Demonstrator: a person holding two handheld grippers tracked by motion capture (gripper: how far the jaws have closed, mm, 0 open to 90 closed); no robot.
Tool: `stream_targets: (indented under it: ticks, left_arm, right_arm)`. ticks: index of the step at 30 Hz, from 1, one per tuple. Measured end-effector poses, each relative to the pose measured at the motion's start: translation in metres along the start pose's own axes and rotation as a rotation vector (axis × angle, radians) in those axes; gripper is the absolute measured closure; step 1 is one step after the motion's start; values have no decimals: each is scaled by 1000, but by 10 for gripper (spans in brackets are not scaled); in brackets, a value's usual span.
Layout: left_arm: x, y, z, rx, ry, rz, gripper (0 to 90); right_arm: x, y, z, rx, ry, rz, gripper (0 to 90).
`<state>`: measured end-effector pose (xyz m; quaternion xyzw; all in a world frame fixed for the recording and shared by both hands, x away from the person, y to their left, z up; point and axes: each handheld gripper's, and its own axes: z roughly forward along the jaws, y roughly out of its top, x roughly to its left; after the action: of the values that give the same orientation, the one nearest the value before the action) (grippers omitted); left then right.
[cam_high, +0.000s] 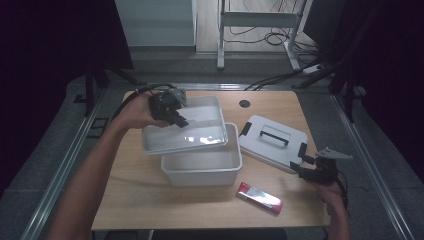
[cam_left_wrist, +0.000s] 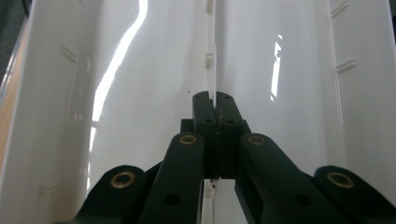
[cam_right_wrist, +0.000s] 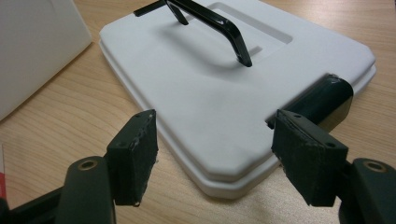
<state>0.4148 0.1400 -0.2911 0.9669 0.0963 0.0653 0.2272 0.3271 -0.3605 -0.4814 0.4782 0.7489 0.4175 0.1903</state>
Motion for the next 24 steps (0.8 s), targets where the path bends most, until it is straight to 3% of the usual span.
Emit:
stream_targets:
  ticks: [12,24]
  left_arm:
    - [7,-34,-36,27,64,-62,898]
    - [10,-82,-62,22,120,-166,898]
  right_arm:
    - [-2,-1,-1,-1,-3,4,308]
    - [-1,-1,0,5,-3,1,308]
